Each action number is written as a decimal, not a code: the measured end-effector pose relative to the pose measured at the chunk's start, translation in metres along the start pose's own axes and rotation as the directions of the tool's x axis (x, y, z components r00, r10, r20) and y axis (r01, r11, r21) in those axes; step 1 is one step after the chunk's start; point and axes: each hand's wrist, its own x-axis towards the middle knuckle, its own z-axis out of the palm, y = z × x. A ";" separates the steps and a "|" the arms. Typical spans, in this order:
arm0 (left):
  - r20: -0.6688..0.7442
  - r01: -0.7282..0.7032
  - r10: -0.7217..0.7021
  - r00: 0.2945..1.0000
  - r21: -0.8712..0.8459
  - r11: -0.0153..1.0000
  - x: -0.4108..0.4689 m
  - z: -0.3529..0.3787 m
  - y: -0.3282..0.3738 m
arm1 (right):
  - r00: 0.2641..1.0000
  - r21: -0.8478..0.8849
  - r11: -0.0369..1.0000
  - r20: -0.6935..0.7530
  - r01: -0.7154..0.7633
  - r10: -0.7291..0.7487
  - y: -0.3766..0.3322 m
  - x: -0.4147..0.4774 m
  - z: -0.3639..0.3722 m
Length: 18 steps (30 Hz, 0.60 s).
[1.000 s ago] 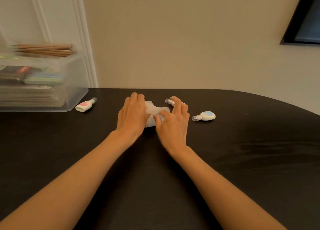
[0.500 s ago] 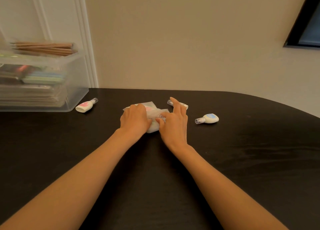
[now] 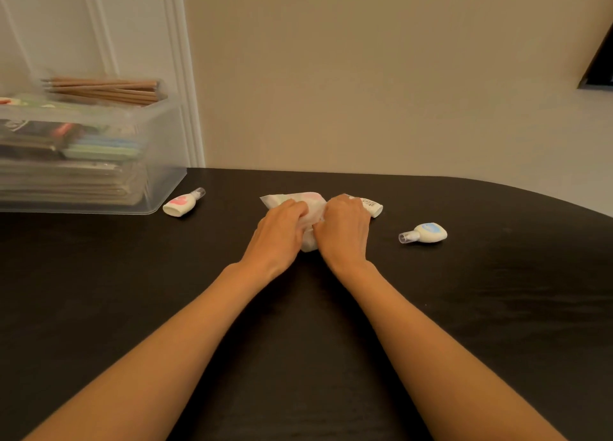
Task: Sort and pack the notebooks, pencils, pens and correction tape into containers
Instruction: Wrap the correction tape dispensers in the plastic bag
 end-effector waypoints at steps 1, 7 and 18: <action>0.004 0.024 -0.024 1.000 -0.023 0.999 0.001 -0.001 -0.005 | 0.999 0.038 0.999 0.031 -0.007 0.006 -0.001 0.004 0.006; -0.053 0.258 -0.261 0.964 -0.060 0.964 0.006 -0.001 -0.010 | 0.956 0.550 0.830 0.284 -0.094 -0.080 0.009 0.001 0.000; -0.052 0.356 -0.352 0.934 0.145 0.923 0.018 0.005 -0.002 | 0.965 0.697 0.685 0.260 -0.210 0.031 0.021 -0.007 -0.007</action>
